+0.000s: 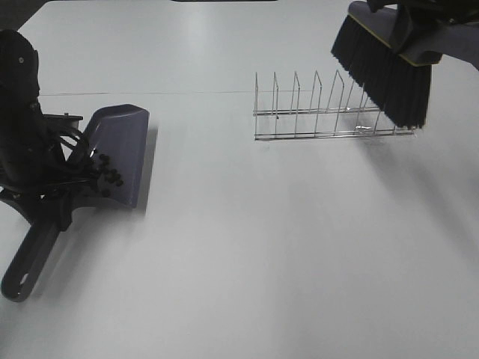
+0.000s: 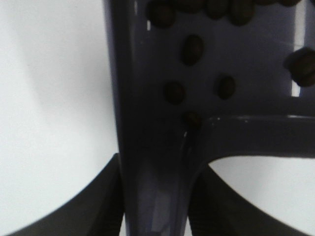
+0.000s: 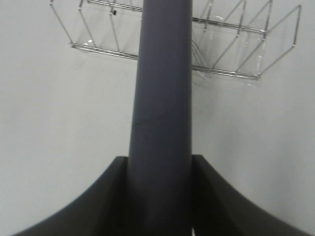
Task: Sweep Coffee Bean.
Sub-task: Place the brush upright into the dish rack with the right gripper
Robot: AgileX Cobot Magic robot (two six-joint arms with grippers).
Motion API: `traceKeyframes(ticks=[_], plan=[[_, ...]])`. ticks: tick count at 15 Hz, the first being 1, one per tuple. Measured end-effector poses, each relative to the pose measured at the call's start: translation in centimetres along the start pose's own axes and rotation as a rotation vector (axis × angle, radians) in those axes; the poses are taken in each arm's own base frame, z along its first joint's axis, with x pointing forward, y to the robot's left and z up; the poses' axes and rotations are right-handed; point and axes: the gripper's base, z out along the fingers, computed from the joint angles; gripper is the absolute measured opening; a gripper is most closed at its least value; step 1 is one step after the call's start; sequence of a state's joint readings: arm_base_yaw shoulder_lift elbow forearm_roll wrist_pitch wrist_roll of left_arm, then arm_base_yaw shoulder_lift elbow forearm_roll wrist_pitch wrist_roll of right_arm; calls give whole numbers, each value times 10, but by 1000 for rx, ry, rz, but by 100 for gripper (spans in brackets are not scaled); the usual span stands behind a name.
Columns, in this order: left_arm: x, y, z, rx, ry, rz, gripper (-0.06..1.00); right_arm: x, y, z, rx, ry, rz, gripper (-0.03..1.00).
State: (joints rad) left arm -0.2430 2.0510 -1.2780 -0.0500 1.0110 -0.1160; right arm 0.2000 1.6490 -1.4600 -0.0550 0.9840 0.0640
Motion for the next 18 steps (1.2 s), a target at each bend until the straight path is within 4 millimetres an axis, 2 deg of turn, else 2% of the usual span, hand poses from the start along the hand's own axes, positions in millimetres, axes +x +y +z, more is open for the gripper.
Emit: traceKeyframes(ticks=[3,6,9,13,18], plan=[[-1,-4,0,49,-10,12,33,19,-27,17,37,73,66,31],[-1,-5,0,57,-15,16,33,52,-48,49,76,130,127,31],[-1,-5,0,57,-17,16,33,54,-48,59,77,112,139,31],[-1,-5,0,57,-17,16,33,54,-50,85,94,130,149,31],[-1,-5,0,57,-17,19,33,51,-57,98,163,100,154,31]])
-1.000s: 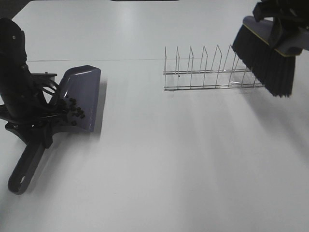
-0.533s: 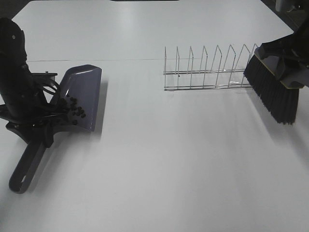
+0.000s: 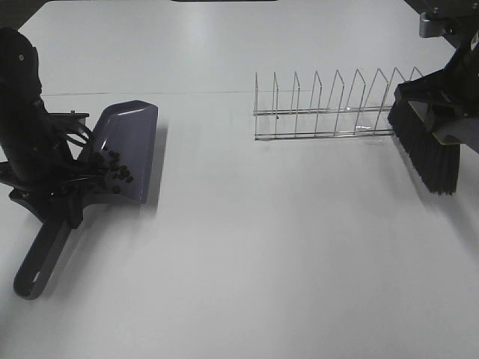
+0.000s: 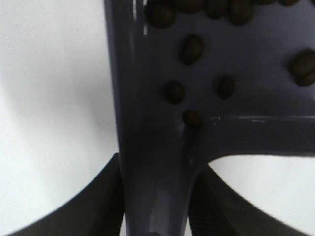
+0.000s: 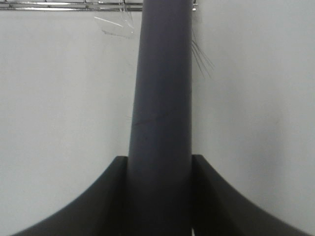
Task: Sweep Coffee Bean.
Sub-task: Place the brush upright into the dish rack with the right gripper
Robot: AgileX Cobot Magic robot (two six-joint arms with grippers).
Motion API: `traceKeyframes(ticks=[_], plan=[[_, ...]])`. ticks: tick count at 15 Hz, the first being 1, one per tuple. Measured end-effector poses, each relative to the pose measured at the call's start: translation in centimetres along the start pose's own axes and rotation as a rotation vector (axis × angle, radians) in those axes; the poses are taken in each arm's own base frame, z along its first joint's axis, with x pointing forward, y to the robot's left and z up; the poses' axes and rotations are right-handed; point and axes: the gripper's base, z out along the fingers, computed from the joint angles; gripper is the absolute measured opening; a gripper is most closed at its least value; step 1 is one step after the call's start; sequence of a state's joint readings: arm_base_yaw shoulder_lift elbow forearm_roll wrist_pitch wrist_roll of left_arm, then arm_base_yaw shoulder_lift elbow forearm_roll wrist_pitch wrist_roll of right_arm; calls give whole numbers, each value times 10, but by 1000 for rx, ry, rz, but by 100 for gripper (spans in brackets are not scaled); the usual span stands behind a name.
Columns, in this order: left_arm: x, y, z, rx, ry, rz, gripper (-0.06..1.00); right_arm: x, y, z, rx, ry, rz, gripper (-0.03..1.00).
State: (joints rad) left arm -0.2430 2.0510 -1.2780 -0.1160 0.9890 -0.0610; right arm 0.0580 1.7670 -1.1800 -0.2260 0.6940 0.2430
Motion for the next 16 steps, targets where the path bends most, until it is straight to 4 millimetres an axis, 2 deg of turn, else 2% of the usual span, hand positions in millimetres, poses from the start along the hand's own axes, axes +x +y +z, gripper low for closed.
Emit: traceKeyframes(ticks=[3,8,16], plan=[[0,0,0,0,0,0,33,-2,1,5,-3,-17,-5,31],[0,0,0,0,0,0,33,-1,5,26,-10,-2,-14,31],[0,0,0,0,0,1,33,-15,8,27,-45,-150,6,31]])
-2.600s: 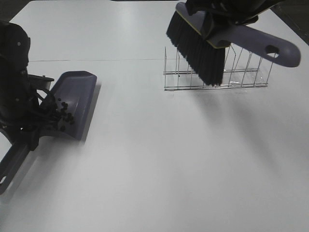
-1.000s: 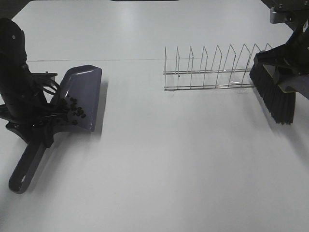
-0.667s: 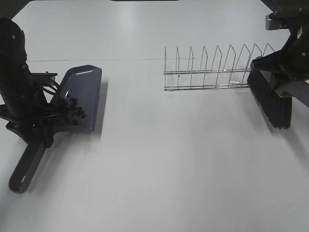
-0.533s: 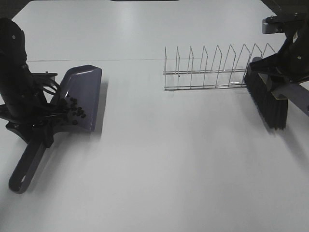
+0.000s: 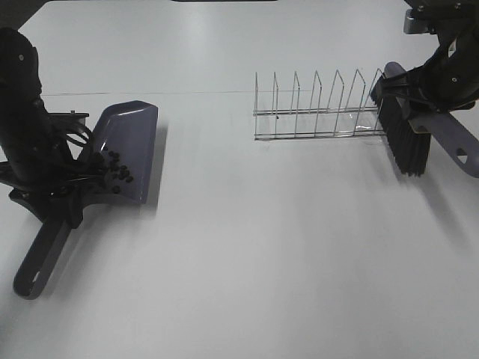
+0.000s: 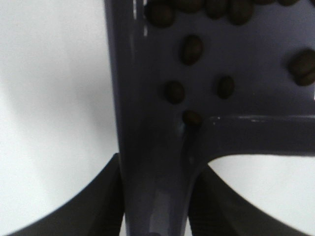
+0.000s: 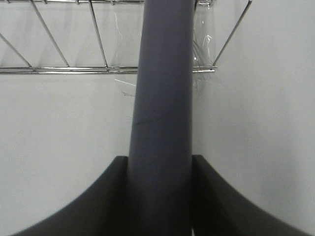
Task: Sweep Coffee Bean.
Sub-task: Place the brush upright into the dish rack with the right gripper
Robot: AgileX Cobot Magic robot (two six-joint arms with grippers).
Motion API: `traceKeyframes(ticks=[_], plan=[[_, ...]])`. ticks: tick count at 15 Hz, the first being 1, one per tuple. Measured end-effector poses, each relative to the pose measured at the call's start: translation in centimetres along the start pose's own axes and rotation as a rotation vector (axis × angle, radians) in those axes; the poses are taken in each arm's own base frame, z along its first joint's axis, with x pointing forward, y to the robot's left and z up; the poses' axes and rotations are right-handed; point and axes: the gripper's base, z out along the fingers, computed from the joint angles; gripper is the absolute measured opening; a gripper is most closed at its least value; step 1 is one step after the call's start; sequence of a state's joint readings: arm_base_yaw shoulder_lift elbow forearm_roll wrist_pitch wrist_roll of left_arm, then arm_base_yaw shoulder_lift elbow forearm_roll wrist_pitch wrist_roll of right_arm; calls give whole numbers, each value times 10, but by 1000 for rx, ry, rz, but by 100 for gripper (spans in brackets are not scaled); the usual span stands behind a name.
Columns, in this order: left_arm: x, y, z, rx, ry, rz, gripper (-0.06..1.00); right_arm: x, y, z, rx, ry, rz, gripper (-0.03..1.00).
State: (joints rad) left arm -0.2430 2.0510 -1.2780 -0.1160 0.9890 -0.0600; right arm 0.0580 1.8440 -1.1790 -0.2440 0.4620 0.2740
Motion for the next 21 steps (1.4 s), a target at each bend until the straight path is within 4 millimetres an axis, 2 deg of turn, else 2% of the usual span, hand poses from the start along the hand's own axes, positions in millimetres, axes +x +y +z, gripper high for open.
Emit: traceKeyframes(ticks=[5,11,16,21], plan=[[0,0,0,0,-1,0,33,6,1,20,11,45,-10,31],[0,0,0,0,-1,0,33,-24,0,34,58,76,-14,31],[0,0,0,0,-1,0,33,-26,0,47,85,124,-39,31],[0,0,0,0,-1,0,33,-26,0,48,85,119,-65,31]])
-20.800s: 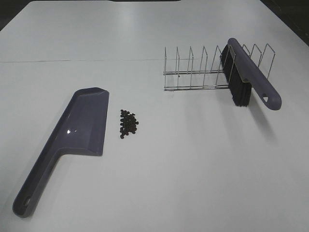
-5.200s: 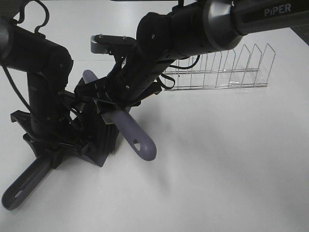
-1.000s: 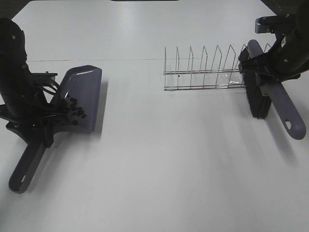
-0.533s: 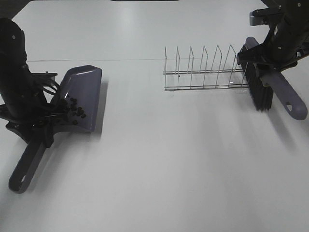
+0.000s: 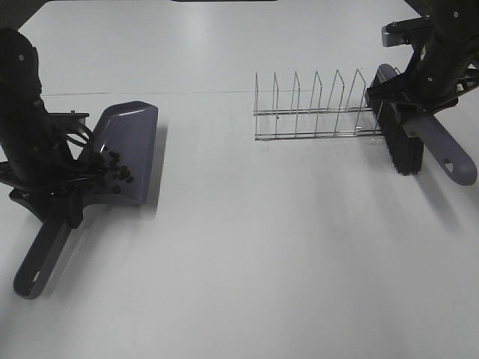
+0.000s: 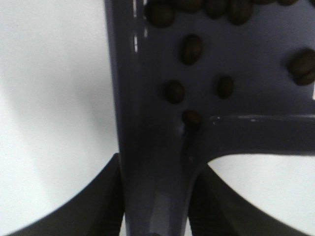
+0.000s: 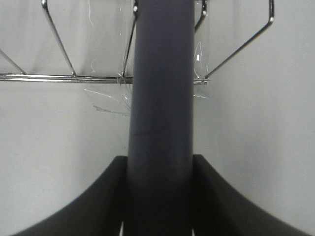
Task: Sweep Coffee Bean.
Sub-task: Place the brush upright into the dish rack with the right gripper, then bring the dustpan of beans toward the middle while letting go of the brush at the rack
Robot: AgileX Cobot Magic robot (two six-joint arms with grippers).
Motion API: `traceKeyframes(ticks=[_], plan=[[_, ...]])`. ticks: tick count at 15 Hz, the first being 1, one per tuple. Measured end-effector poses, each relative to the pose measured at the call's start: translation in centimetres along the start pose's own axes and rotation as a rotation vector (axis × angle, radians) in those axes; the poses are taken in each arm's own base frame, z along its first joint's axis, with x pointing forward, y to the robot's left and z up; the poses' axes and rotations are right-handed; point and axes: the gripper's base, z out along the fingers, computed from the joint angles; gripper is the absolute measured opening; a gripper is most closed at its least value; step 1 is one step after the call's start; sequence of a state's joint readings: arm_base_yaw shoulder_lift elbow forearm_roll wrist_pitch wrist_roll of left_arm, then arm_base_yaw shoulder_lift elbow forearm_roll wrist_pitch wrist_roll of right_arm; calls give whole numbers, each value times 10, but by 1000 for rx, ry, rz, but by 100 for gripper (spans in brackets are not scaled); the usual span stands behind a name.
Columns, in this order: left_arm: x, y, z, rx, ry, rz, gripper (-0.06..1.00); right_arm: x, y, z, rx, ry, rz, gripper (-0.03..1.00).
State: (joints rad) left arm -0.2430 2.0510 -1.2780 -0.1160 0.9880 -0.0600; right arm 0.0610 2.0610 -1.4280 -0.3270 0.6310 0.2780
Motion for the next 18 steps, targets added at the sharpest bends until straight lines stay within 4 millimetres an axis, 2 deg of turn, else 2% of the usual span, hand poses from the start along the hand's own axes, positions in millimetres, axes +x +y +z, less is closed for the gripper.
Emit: traceKeyframes(ticks=[2,6,9,12,15,18], plan=[[0,0,0,0,0,0,33,0,0,0,2,0,-13,32],[1,0,0,0,6,0,33,0,-1,0,10,-2,-63,60],[2,0,0,-1,22,0,33,-2,-2,-5,7,-13,-58,64],[3,-1,0,9,35,-6,33,-13,-5,-33,-15,-111,-25,64],[5,-3,0,29,51,-13,33,-23,-12,-81,-38,-226,-2,64],[1,-5,1,51,36,-24,33,-23,-16,-121,-81,-285,-13,64]])
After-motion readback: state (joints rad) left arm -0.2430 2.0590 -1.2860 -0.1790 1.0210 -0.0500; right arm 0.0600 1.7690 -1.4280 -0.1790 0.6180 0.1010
